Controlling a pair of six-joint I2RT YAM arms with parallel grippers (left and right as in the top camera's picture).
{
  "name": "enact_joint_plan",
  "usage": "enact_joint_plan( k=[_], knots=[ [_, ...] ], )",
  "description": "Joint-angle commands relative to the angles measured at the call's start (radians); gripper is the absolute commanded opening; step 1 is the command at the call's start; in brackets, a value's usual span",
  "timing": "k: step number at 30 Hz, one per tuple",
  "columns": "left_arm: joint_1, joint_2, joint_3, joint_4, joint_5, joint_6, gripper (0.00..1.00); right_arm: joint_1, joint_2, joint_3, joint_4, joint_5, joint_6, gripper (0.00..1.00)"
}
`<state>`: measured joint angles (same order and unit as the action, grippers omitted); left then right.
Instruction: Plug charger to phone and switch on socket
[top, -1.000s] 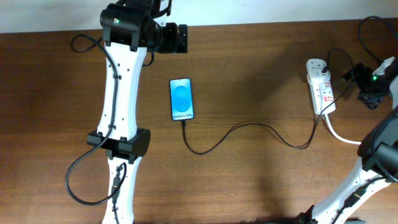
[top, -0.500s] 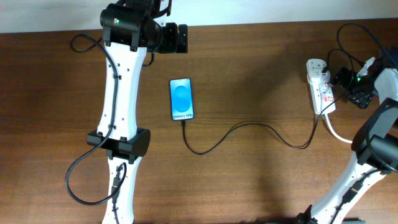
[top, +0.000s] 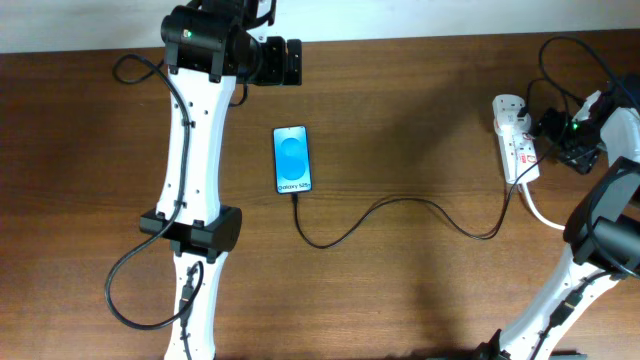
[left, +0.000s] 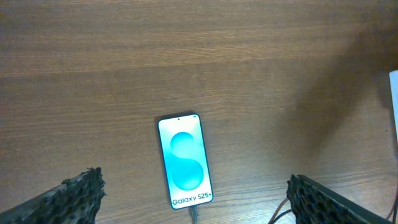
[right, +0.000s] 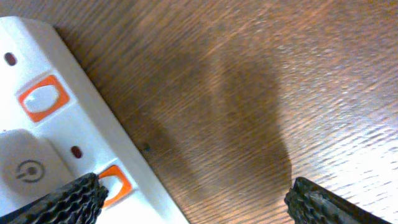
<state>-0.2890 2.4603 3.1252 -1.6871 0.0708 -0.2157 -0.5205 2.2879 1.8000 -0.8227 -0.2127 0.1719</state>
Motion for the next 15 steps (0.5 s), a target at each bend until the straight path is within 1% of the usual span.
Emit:
enact_joint_plan(
  k=[1, 6, 9, 10, 12, 14, 15],
  knots=[
    [-0.004, -0.03, 0.01, -0.001, 0.003, 0.012, 0.99, 0.062, 0.01, -0.017, -0.035, -0.011, -0.034, 0.99],
    [-0.004, -0.03, 0.01, -0.001, 0.003, 0.012, 0.99, 0.058, 0.01, -0.015, -0.039, -0.011, -0.032, 0.98],
    [-0.004, -0.03, 0.01, -0.001, 0.003, 0.012, 0.99, -0.009, 0.005, 0.054, -0.08, -0.012, 0.014, 0.98],
    [-0.004, -0.03, 0.01, -0.001, 0.003, 0.012, 0.99, -0.038, 0.003, 0.089, -0.107, -0.013, 0.028, 0.98],
    [-0.004, -0.03, 0.01, -0.001, 0.003, 0.012, 0.99, -0.137, -0.002, 0.223, -0.236, -0.059, 0.039, 0.98],
    [-0.004, -0.03, 0.01, -0.001, 0.003, 0.012, 0.99, -0.196, -0.004, 0.32, -0.33, -0.064, 0.059, 0.99],
    [-0.004, -0.03, 0.01, -0.001, 0.003, 0.012, 0.99, -0.229, -0.004, 0.383, -0.397, -0.069, 0.095, 0.98]
  ],
)
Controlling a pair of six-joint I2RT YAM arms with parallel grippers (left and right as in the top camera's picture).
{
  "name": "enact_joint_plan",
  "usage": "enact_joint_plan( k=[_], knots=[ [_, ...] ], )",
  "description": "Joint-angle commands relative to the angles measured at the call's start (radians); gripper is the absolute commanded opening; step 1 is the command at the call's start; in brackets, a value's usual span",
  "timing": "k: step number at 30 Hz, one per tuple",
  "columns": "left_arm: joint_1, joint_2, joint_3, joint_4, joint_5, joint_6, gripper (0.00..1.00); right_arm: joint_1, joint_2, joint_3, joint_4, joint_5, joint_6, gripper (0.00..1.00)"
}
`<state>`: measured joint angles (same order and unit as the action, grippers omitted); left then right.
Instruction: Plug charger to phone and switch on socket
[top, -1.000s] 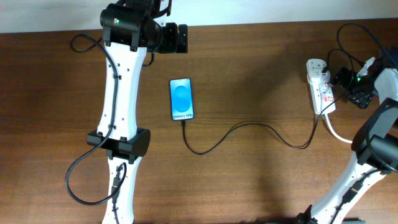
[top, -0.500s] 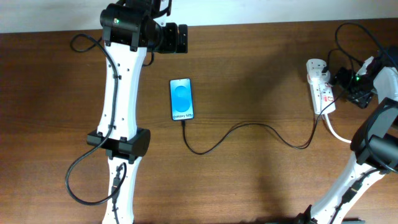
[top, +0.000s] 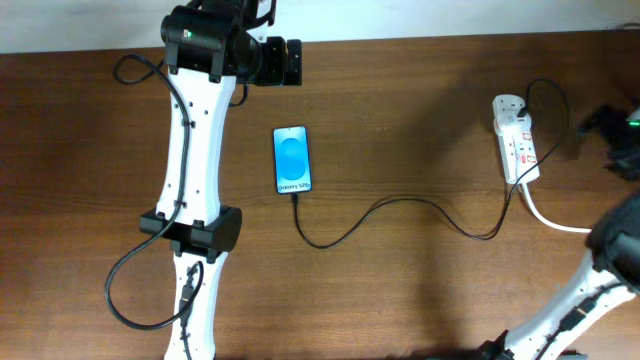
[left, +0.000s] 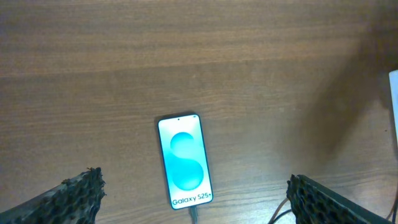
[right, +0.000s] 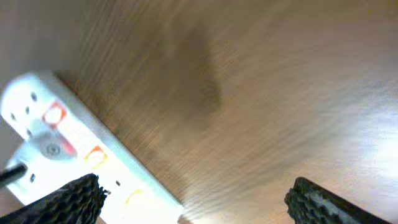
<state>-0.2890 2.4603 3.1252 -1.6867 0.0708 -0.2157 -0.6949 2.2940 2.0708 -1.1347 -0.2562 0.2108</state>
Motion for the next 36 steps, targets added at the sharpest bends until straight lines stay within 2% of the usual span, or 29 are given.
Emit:
enact_joint_plan(
  k=[1, 3, 6, 8, 11, 17, 21, 26, 36],
  knots=[
    [-0.004, -0.03, 0.01, -0.001, 0.003, 0.012, 0.99, -0.073, -0.01, 0.158, -0.129, -0.046, 0.076, 0.98],
    [-0.004, -0.03, 0.01, -0.001, 0.003, 0.012, 0.99, -0.089, -0.02, 0.26, -0.22, -0.127, 0.074, 0.98],
    [-0.004, -0.03, 0.01, -0.001, 0.003, 0.012, 0.99, -0.061, -0.11, 0.377, -0.314, -0.281, -0.052, 0.99],
    [-0.004, -0.03, 0.01, -0.001, 0.003, 0.012, 0.99, 0.001, -0.204, 0.389, -0.351, -0.313, -0.131, 0.99],
    [-0.004, -0.03, 0.01, -0.001, 0.003, 0.012, 0.99, 0.108, -0.303, 0.389, -0.377, -0.324, -0.152, 0.98],
    [-0.004, -0.03, 0.01, -0.001, 0.003, 0.012, 0.99, 0.441, -0.465, 0.389, -0.405, -0.25, -0.151, 0.98],
    [-0.004, -0.03, 0.01, -0.001, 0.003, 0.012, 0.99, 0.591, -0.529, 0.389, -0.449, -0.055, -0.151, 0.99],
    [-0.004, -0.03, 0.01, -0.001, 0.003, 0.012, 0.99, 0.611, -0.607, 0.388, -0.564, -0.06, -0.144, 0.98],
    [-0.004, -0.03, 0.01, -0.001, 0.003, 0.012, 0.99, 0.61, -0.603, 0.388, -0.563, -0.079, -0.144, 0.98]
  ],
)
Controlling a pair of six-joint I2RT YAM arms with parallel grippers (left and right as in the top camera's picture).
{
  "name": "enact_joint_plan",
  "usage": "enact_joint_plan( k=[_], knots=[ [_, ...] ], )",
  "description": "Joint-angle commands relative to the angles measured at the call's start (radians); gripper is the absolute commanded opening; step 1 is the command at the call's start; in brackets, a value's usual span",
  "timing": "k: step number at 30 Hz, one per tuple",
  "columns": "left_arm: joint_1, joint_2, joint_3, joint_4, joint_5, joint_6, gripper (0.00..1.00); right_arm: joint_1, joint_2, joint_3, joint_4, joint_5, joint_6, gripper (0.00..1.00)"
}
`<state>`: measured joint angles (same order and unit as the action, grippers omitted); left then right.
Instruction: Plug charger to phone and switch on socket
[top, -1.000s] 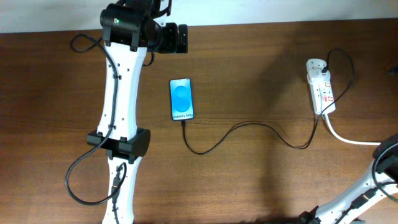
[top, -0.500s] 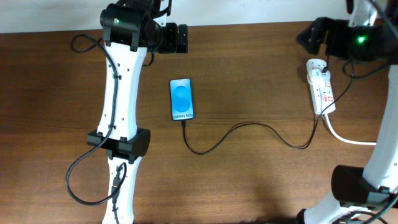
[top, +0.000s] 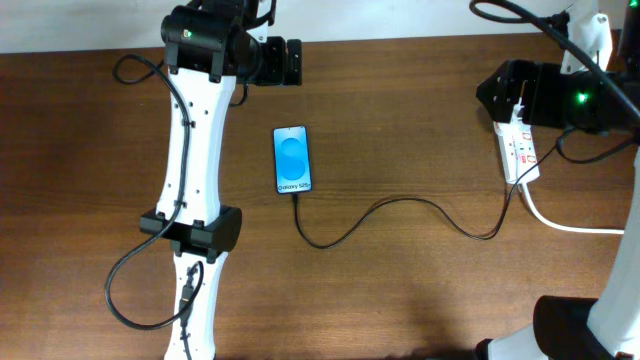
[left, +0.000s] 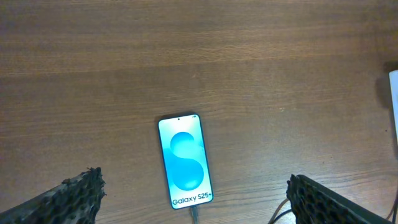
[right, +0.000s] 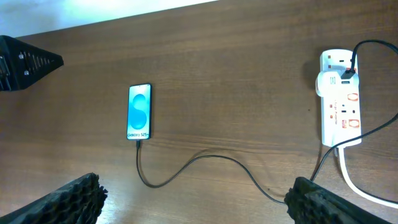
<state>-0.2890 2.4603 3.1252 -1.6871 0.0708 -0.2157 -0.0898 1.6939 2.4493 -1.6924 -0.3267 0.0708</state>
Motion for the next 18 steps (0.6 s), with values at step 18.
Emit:
enact_joint_plan(
  k=[18],
  knots=[
    [-0.004, -0.03, 0.01, -0.001, 0.003, 0.012, 0.99, 0.005, -0.192, -0.22, 0.252, 0.185, -0.015, 0.98]
  ],
)
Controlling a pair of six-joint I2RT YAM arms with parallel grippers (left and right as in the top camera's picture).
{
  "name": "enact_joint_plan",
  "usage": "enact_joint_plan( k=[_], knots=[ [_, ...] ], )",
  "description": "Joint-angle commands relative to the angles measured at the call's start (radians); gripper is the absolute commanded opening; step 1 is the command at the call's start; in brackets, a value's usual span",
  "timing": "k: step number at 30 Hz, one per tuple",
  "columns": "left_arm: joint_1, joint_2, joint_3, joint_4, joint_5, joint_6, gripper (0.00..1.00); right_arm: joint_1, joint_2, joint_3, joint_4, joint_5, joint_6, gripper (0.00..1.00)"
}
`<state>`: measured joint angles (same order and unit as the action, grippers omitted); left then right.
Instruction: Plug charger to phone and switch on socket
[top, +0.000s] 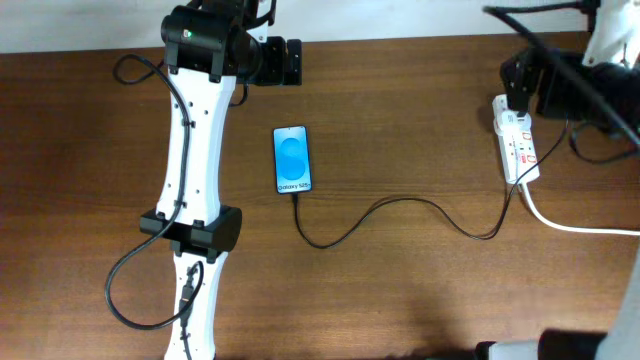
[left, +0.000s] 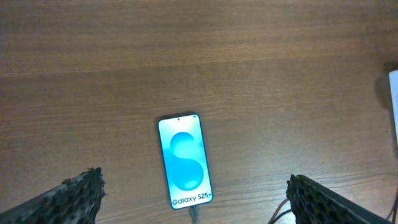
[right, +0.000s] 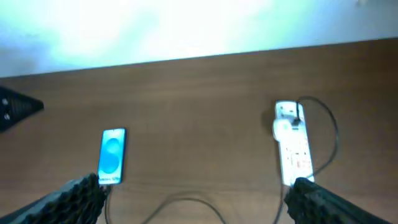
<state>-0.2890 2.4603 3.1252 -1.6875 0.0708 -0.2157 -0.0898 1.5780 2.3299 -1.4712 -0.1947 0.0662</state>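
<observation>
The phone (top: 293, 159) lies face up with its screen lit, showing "Galaxy S25+" (left: 185, 162). A black cable (top: 400, 205) runs from its lower end to the white power strip (top: 518, 140) at the right. My left gripper (top: 290, 62) hangs open above the phone, with its fingertips (left: 71, 196) wide apart in the left wrist view. My right gripper (top: 515, 85) is raised over the far end of the strip and is also open. Its blurred wrist view takes in the phone (right: 112, 155) and the strip (right: 292, 146) from high up.
The wooden table (top: 420, 290) carries only the phone, cable and strip. The strip's thick white lead (top: 570, 226) runs off to the right edge. The left arm's column (top: 190, 180) stands left of the phone. A pale wall (right: 186, 25) lies behind the table.
My right arm has shifted a little to the right and back. Its wrist view now takes in more wall and is blurred. The left arm, phone, cable and strip have not moved.
My right gripper was first low beside the power strip, with its orange switches close in view. Then it stood off toward the table's right edge. Later it was high over the strip's far end, where it still is. The phone stayed lit and cabled throughout.
</observation>
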Motion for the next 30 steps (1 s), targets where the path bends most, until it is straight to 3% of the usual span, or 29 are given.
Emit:
enact_joint_plan(
  k=[1, 7, 12, 20, 30],
  knots=[
    [-0.004, -0.03, 0.01, 0.0, 0.003, 0.012, 0.99, 0.005, -0.141, -0.226, 0.098, 0.069, -0.011, 0.98],
    [-0.004, -0.03, 0.01, 0.0, 0.003, 0.012, 0.99, 0.005, -0.486, -0.896, 0.56, 0.072, -0.01, 0.98],
    [-0.004, -0.03, 0.01, 0.0, 0.003, 0.012, 0.99, 0.005, -0.741, -1.324, 0.891, 0.072, -0.006, 0.99],
    [-0.004, -0.03, 0.01, 0.0, 0.003, 0.012, 1.0, 0.005, -1.183, -1.817, 1.287, 0.077, -0.007, 0.98],
    [-0.004, -0.03, 0.01, 0.0, 0.003, 0.012, 0.99, 0.005, -1.498, -2.229, 1.686, 0.076, -0.007, 0.98]
  ],
)
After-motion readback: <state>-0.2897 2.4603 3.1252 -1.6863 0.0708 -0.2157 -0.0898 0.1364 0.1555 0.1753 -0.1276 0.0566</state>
